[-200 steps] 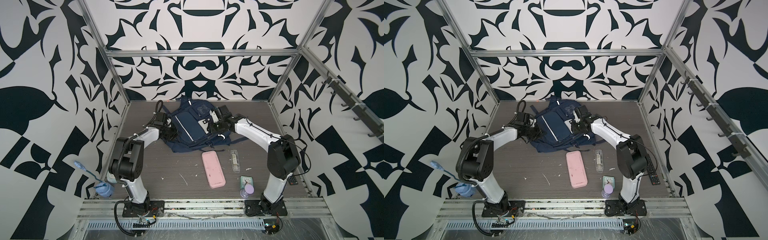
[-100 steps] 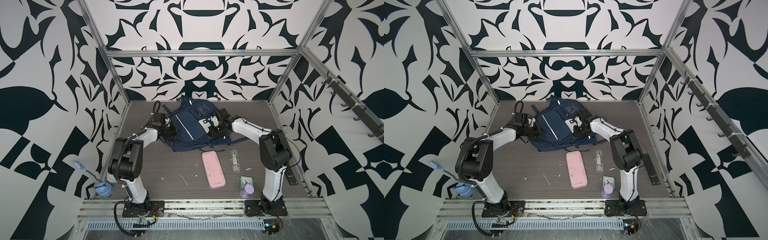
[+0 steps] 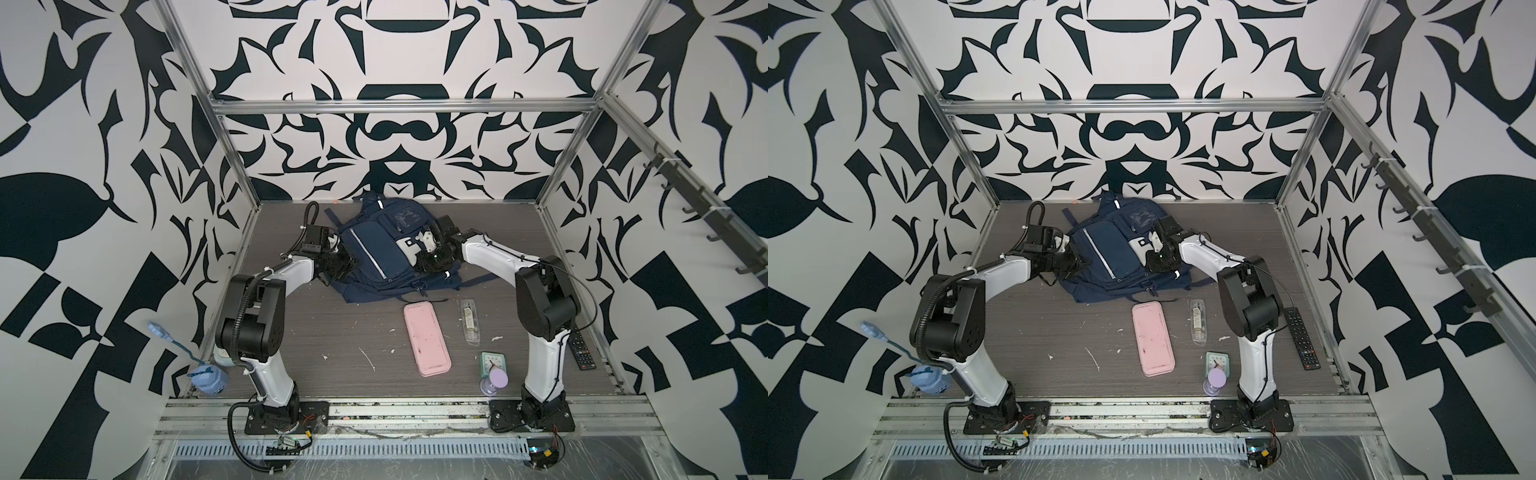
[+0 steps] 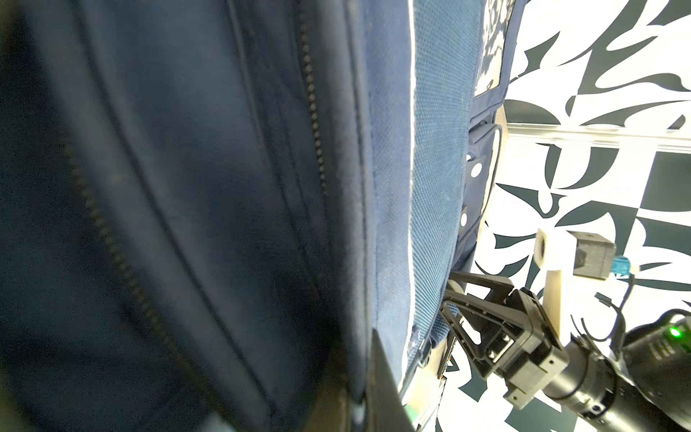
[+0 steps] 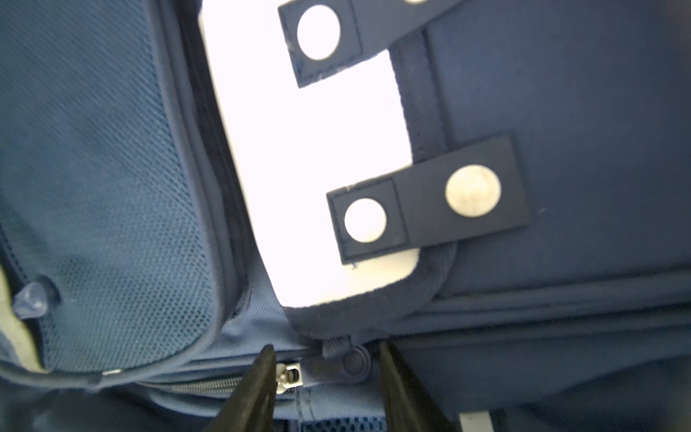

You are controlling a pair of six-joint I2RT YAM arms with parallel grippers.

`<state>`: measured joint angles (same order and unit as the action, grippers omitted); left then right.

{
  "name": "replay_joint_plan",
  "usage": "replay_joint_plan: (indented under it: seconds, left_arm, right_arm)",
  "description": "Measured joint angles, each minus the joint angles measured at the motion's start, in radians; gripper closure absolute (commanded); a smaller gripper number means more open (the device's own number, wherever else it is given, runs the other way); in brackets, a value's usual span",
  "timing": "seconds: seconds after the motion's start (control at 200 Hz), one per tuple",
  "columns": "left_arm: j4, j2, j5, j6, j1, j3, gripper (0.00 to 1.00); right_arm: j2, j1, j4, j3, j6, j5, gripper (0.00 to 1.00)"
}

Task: Pack books, pencil case, and school supplies into a backpack
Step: Rotate the student bag at the top-center of the table, then unzip the student bag at the top-center of the table.

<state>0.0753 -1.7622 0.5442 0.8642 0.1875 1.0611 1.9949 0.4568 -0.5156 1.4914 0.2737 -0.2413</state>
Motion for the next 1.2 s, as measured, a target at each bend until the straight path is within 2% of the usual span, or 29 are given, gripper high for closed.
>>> replay_joint_plan:
  seconds: [0.345, 0.98, 1.2]
  left_arm:
    - [-0.003, -0.001, 0.004, 0.000, -0.011, 0.000, 1.00]
    - [-0.004, -0.013, 0.003, 0.000, -0.015, 0.000, 1.00]
    - [-0.004, -0.014, 0.003, -0.001, -0.016, 0.000, 1.00]
  right_arm:
    - [0.003, -0.022, 0.029, -0.004, -0.005, -0.112, 0.61]
    - [0.005, -0.088, 0.142, -0.080, 0.075, -0.323, 0.78]
    - [0.005, -0.089, 0.152, -0.089, 0.080, -0.354, 0.80]
